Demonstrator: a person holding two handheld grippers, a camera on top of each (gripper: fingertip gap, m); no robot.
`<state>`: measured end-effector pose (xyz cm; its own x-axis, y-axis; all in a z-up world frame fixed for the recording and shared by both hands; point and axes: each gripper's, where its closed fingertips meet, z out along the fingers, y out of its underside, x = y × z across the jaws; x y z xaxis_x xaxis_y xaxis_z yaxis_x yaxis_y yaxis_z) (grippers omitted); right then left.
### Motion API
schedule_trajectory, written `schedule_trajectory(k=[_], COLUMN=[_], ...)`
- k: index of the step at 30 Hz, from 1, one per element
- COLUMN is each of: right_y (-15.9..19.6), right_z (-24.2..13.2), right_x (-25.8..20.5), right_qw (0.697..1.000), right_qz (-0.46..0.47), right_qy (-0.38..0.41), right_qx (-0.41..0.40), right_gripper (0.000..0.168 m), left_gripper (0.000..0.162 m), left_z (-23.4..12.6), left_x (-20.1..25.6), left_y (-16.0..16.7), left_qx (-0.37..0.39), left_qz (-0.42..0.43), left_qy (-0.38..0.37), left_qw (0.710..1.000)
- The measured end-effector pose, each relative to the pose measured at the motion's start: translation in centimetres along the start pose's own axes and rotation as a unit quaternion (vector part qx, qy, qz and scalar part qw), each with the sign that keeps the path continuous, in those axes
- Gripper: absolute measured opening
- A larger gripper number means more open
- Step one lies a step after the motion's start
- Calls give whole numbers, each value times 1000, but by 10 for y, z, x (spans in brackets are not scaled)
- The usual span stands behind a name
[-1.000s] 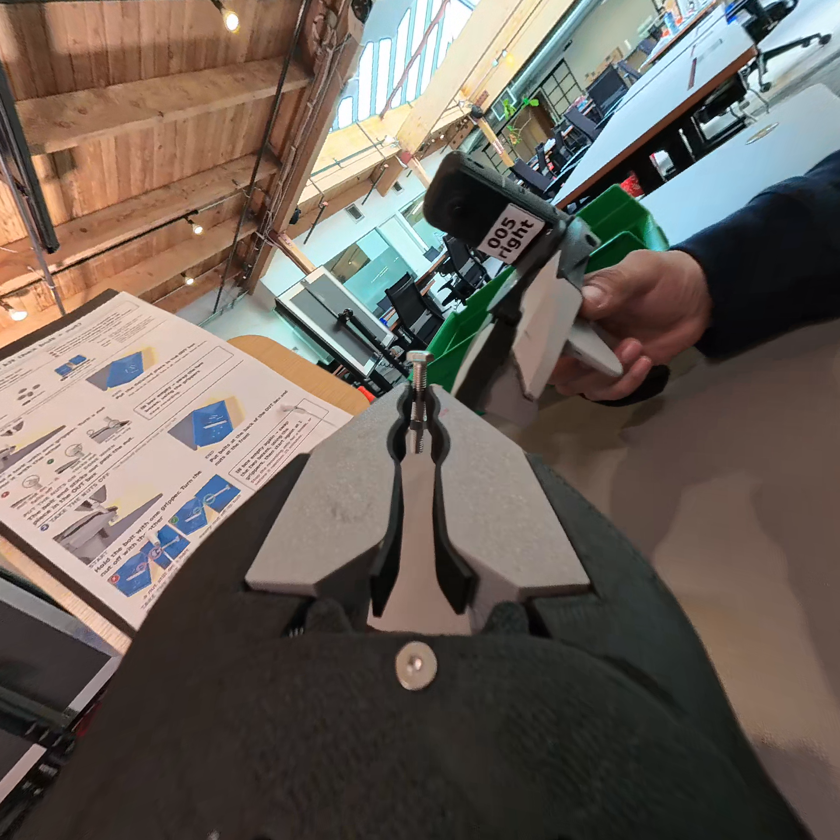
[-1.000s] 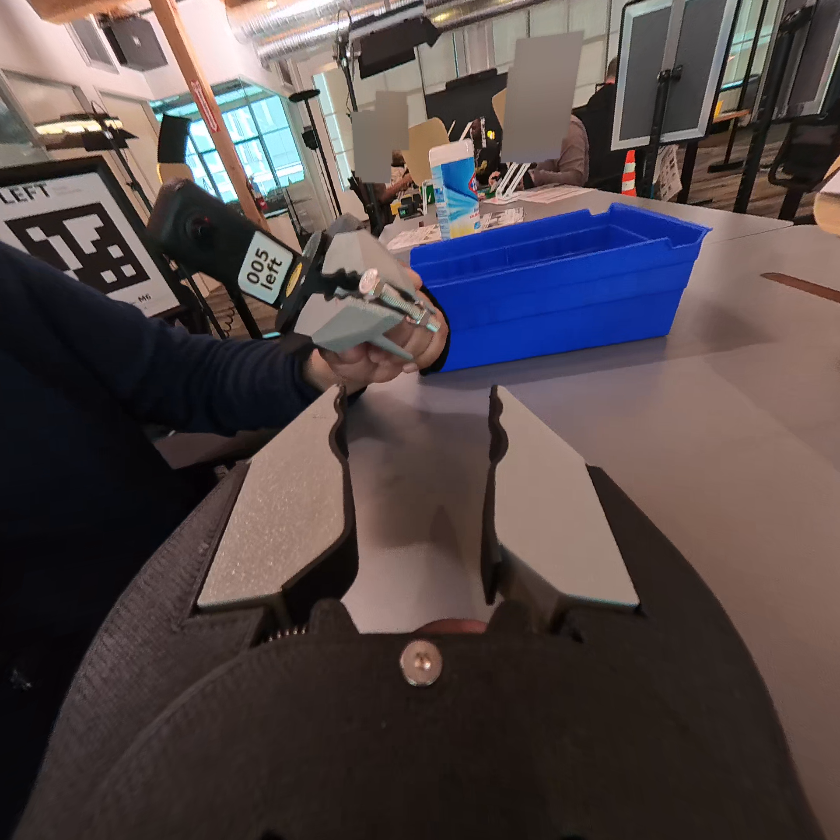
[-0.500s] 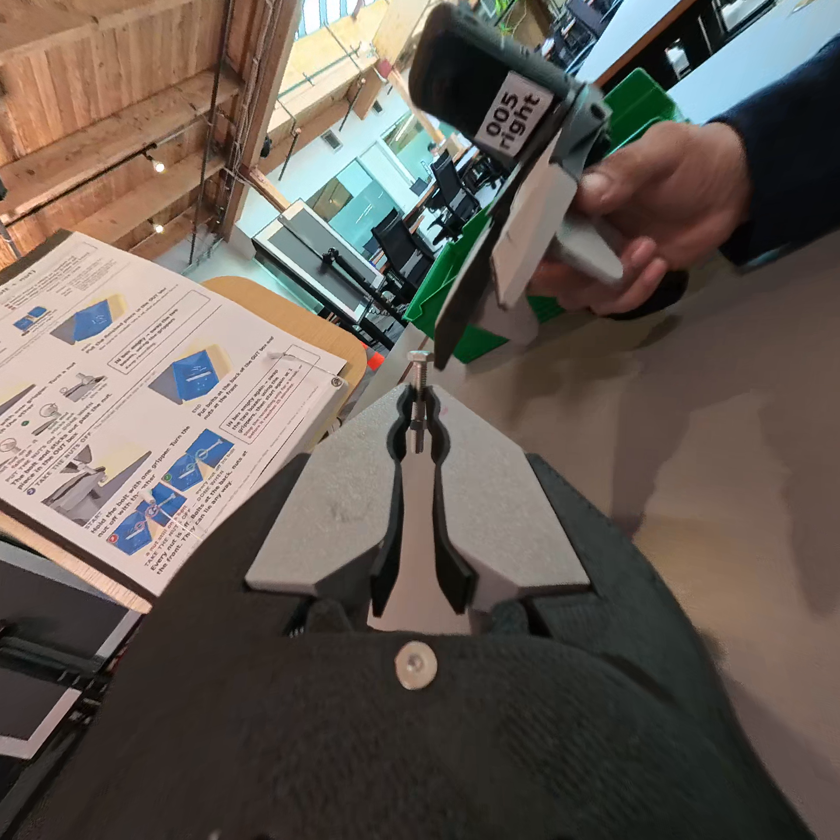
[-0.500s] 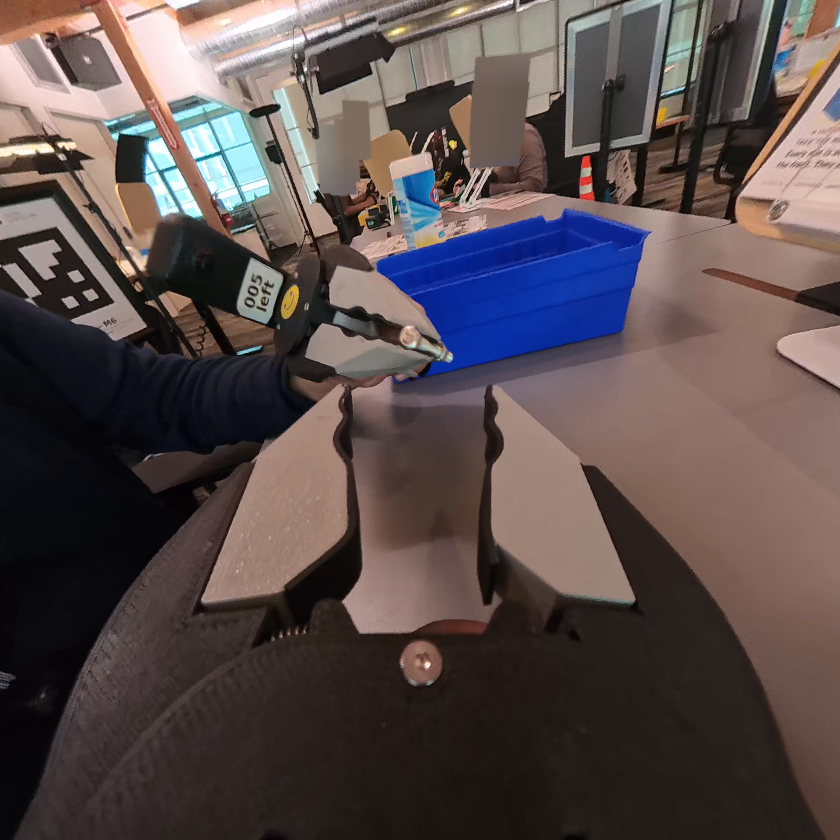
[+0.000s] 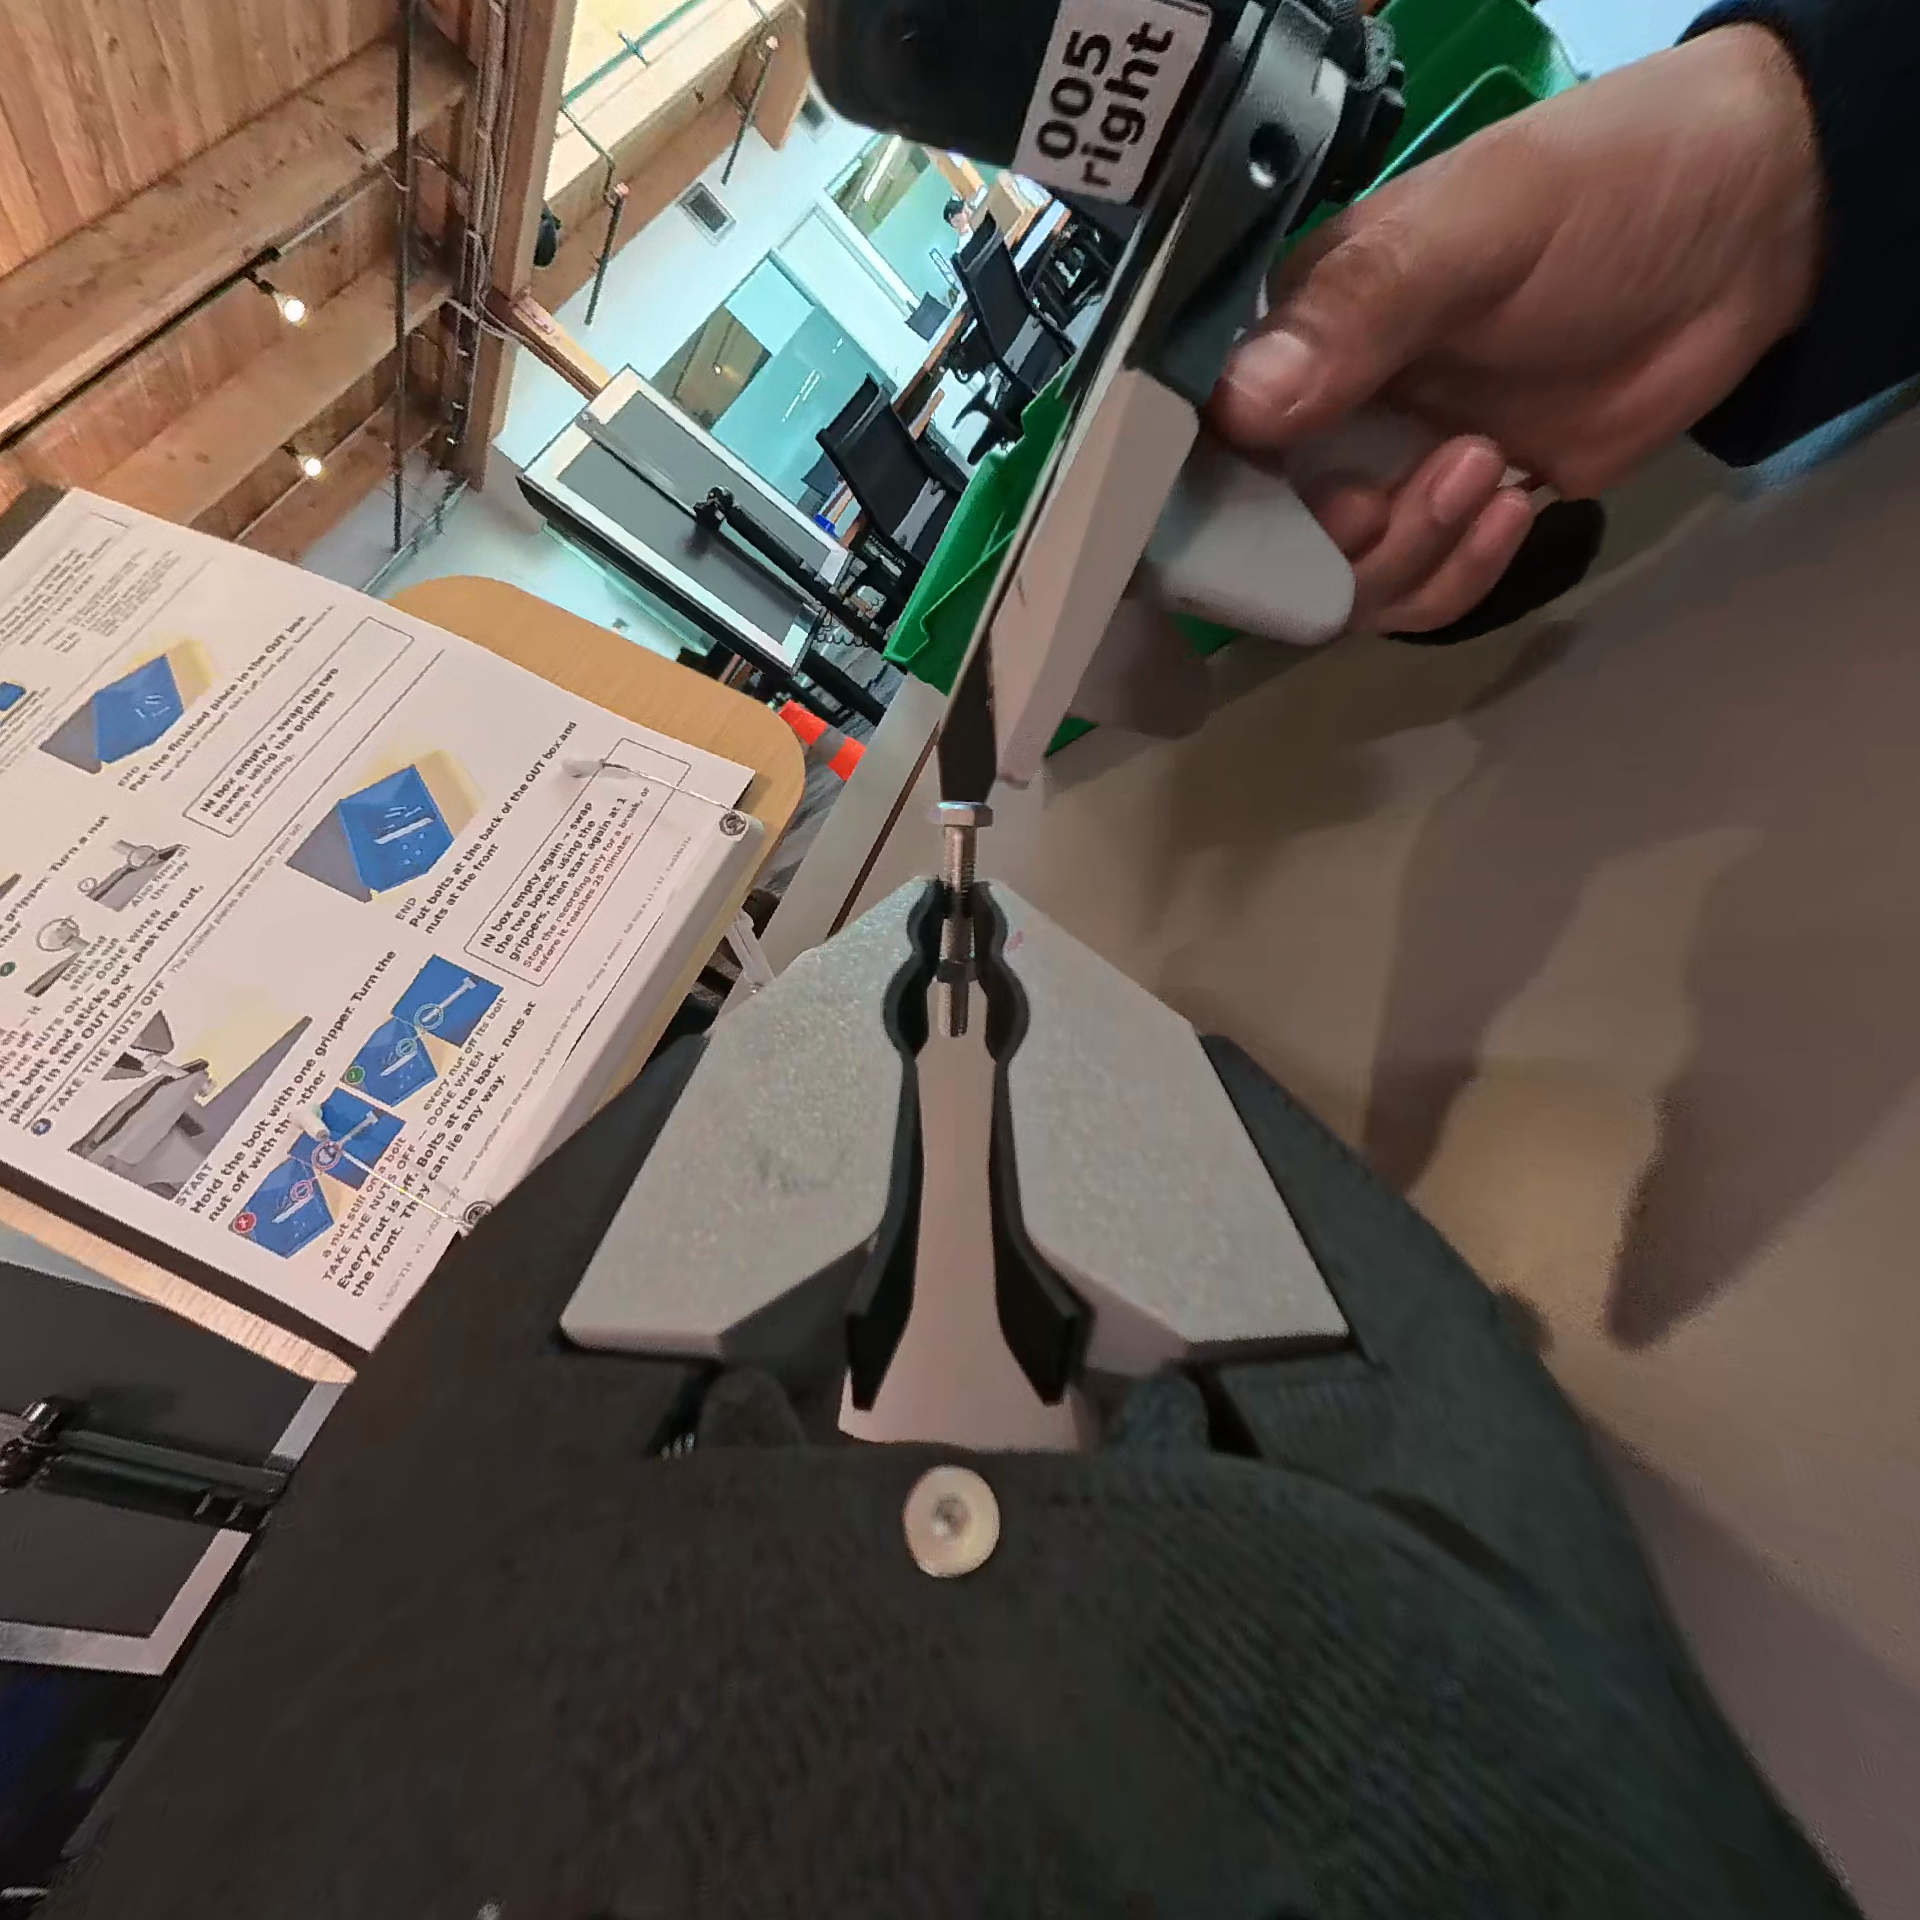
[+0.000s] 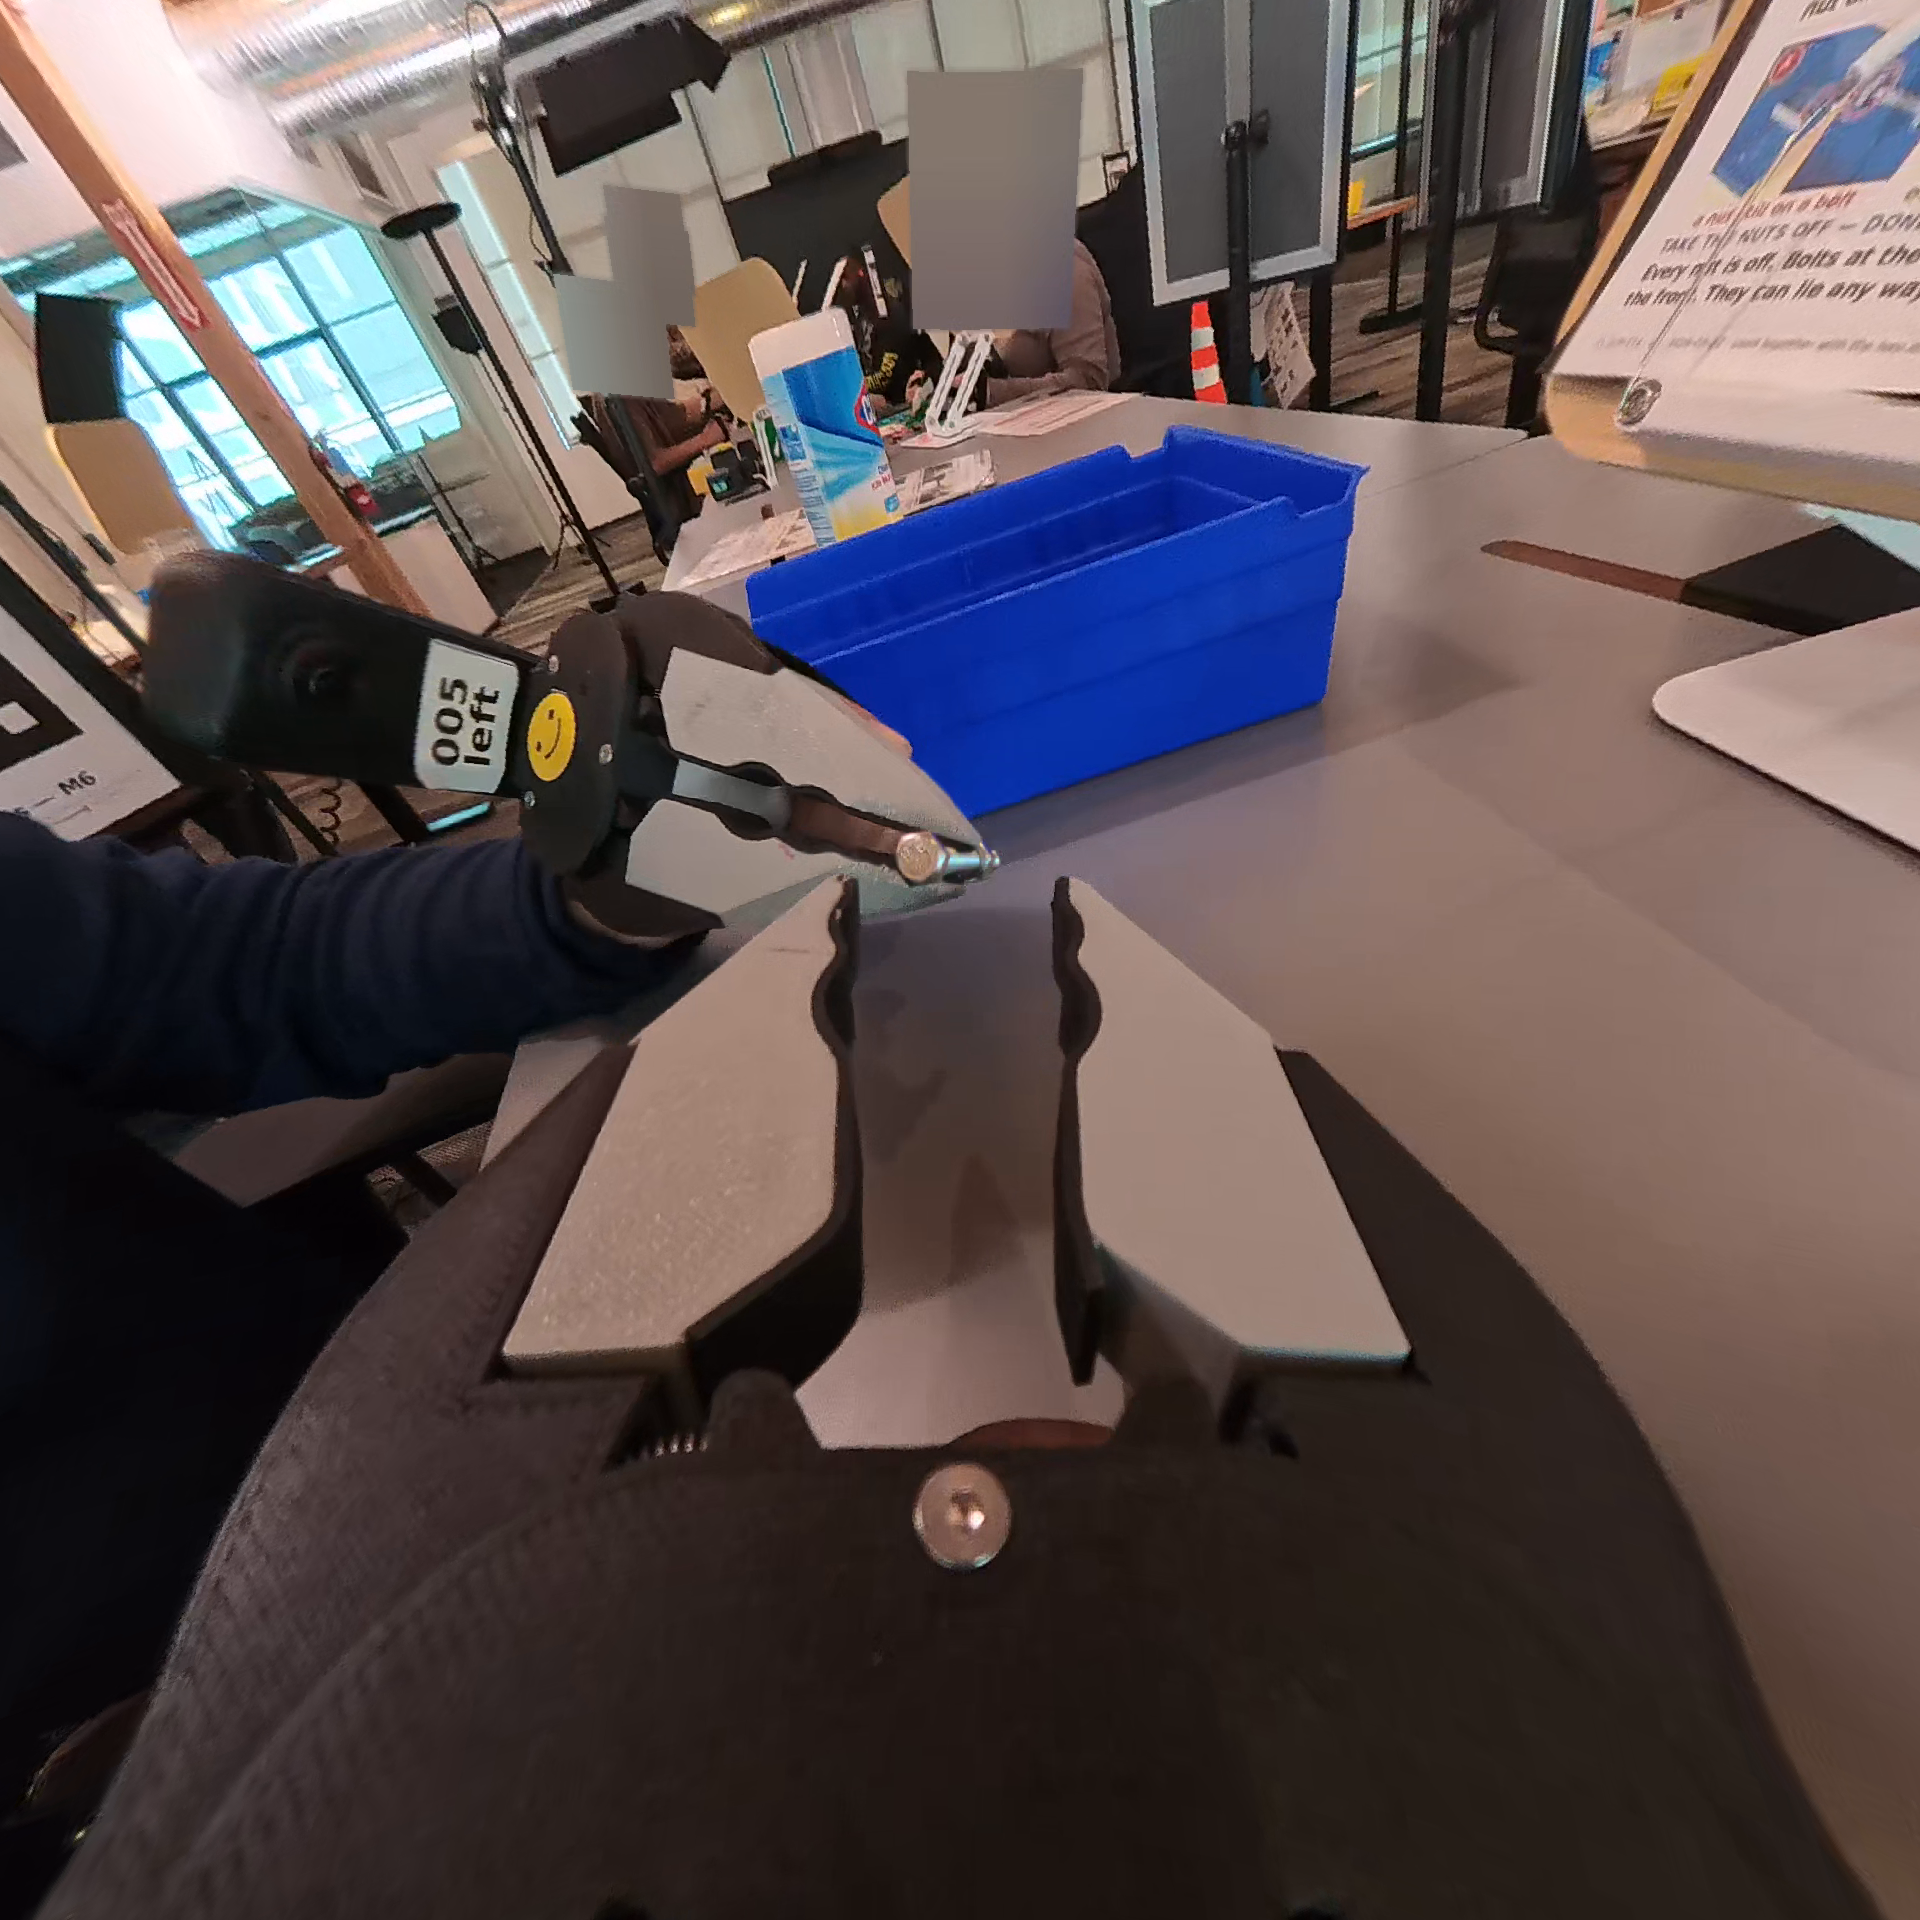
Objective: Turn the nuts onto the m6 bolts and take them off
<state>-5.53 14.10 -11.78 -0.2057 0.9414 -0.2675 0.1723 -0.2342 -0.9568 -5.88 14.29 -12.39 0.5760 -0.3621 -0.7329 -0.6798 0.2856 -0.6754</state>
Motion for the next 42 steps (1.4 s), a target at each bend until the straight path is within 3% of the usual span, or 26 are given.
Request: schedule_trajectory(k=[2,4,5,25,27,29,31,36,42], right_y=[4,7,8,15,16,17,17,19,29], right_z=[5,7,8,4,4,4,5,5,5], right_x=[-3,-6,-4,3,3,0,-3,-4,3], right_qw=[1000,1000,1000,999,999,999,998,998,997], right_qz=[5,-2,-7,28,27,30,39,41,37], right_qy=[-9,-17,-10,-10,-13,-26,-42,-47,-28], right_qx=[-5,-10,-13,-22,-24,-26,-24,-29,-60], right_gripper=[29,9,8,7,7,7,7,7,7], left_gripper=[4,4,4,5,18,21,9,9,9], left_z=[2,3,4,9,10,10,10,10,8], left_x=[3,7,7,10,8,9,13,17,19], left_y=[2,5,6,18,18,19,20,21,28], left_qx=[-9,-18,-23,-38,-38,-41,-41,-45,-74], left_qz=[11,18,20,22,24,20,19,4,43], left_qy=[0,6,6,-6,-16,-12,1,26,32], left_qw=[1000,1000,1000,999,999,999,999,999,996])
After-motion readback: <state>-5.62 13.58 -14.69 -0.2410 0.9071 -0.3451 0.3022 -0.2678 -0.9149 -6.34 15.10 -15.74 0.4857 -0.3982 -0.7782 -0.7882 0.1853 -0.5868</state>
